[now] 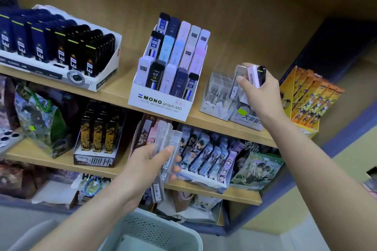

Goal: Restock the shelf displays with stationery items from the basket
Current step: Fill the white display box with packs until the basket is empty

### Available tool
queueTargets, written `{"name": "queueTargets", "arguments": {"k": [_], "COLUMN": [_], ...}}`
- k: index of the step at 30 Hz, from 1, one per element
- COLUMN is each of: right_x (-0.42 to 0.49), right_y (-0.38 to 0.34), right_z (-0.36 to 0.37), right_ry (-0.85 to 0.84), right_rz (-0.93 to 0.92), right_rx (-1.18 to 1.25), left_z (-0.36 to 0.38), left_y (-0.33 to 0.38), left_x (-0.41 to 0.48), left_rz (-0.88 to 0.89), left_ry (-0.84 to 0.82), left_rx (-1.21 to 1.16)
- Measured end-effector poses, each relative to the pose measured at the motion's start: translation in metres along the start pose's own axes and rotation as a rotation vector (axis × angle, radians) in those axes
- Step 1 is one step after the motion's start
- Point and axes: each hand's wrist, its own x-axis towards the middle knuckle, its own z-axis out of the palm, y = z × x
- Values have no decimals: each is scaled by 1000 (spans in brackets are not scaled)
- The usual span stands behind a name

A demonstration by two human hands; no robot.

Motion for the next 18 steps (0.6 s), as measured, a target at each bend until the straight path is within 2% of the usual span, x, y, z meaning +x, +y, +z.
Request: {"name": "queueTargets", "arguments": {"k": [6,14,18], "right_x": [-1,8,9], "right_y": [7,3,5], "right_z": [-7,-13,-11], "right_ry": [-46,-197,-174], "right_rz": [-61,-77,-71], "right_rx": [-288,-466,-568], "left_z": [0,-1,-1], "left_y": [2,4,3], "left_x": [0,-2,0], "left_rz": [0,6,17], "left_ry": [8,22,23], "left_rx": [-23,-83,-86]}}
